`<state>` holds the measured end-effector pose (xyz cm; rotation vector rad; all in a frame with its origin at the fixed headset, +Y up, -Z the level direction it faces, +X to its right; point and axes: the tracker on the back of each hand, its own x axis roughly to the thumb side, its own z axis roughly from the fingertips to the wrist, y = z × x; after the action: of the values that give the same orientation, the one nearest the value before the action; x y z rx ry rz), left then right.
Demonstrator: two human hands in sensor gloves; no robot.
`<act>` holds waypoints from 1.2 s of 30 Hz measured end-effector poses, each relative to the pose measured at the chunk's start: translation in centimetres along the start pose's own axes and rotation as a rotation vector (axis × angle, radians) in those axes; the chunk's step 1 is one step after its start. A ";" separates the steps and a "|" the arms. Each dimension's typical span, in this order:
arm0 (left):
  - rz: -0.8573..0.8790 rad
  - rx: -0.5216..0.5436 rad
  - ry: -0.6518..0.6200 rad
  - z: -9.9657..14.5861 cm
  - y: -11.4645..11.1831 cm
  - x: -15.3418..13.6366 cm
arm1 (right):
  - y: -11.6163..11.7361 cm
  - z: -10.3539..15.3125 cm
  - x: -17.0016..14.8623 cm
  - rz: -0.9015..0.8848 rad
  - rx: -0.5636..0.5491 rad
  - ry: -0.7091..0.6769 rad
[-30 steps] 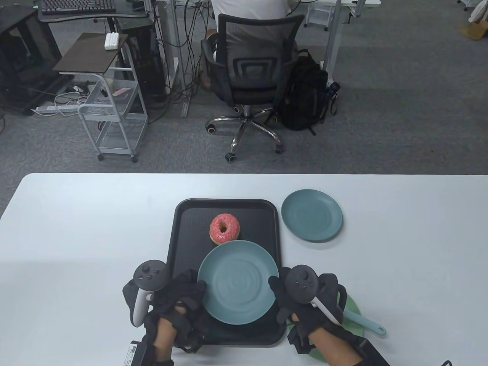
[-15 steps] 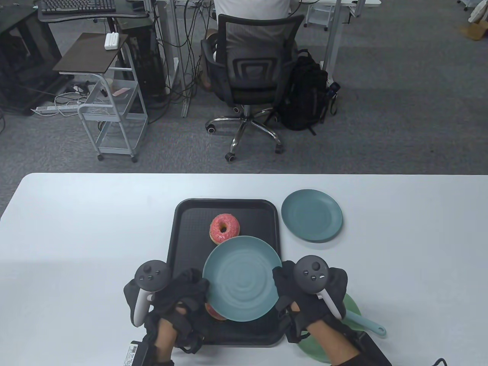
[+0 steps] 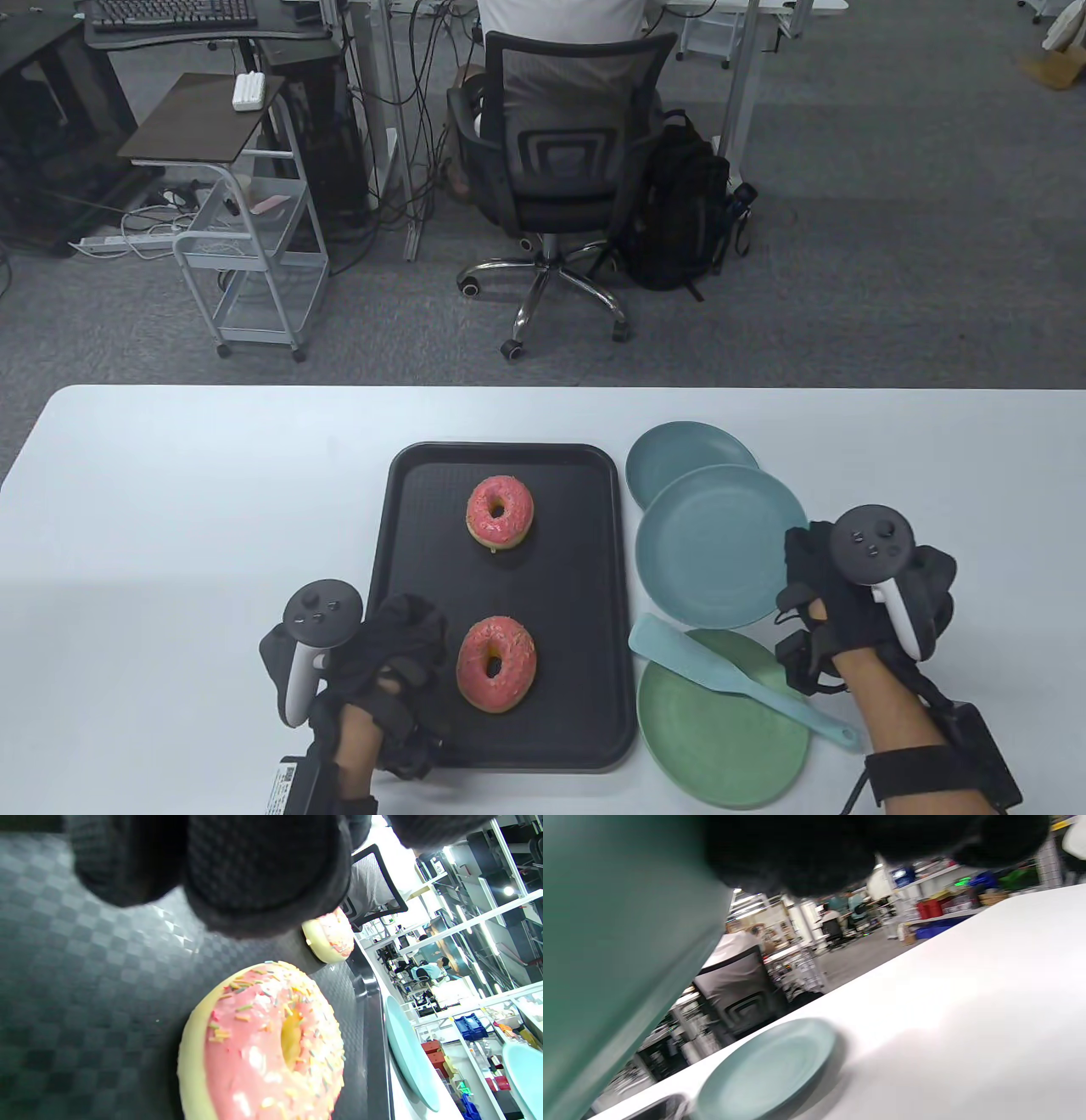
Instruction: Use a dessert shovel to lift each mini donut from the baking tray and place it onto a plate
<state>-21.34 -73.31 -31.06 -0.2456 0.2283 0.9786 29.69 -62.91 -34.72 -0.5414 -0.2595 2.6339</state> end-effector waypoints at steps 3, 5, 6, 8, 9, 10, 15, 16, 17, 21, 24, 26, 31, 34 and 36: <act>0.002 0.005 0.011 -0.2 0.1 -0.2 | -0.4 -1.8 -2.8 -0.018 -0.012 0.105; 0.002 0.005 0.019 -0.3 0.2 -0.4 | -0.4 -2.7 -4.5 -0.011 -0.014 0.166; 0.000 0.005 0.023 -0.4 0.2 -0.4 | -0.3 -3.2 -5.4 -0.005 -0.018 0.199; -0.004 0.007 0.028 -0.5 0.3 -0.5 | 0.1 -4.0 -6.9 0.018 -0.015 0.257; -0.006 0.009 0.032 -0.5 0.3 -0.5 | 0.4 -4.4 -7.8 0.024 -0.014 0.291; -0.008 0.009 0.034 -0.5 0.3 -0.6 | 0.7 -4.7 -8.6 0.025 -0.008 0.320; -0.014 0.020 0.049 -0.7 0.6 -0.6 | 2.5 -5.3 -11.0 0.057 0.004 0.387; -0.011 0.023 0.052 -0.7 0.6 -0.7 | 2.8 -5.4 -11.3 0.068 0.008 0.394; -0.010 0.024 0.054 -0.7 0.6 -0.7 | 3.1 -5.5 -11.6 0.071 0.008 0.402; -0.014 0.026 0.059 -0.7 0.7 -0.7 | 3.6 -5.8 -12.5 0.055 0.016 0.429; -0.015 0.028 0.063 -0.7 0.7 -0.7 | 4.1 -5.9 -12.9 0.041 0.025 0.434; -0.016 0.031 0.064 -0.7 0.8 -0.7 | 4.5 -5.9 -13.1 0.034 0.027 0.435; -0.016 0.035 0.069 -0.6 0.8 -0.7 | 5.2 -6.2 -13.7 0.017 0.042 0.455; -0.009 0.030 0.070 -0.6 0.9 -0.7 | 5.6 -6.4 -14.1 0.000 0.047 0.469; -0.011 0.036 0.071 -0.7 0.9 -0.8 | 5.9 -6.5 -14.4 -0.007 0.050 0.479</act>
<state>-22.57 -73.61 -31.55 -0.2489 0.3087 0.9554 42.07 -74.10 -37.38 -1.1199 -0.0449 2.4031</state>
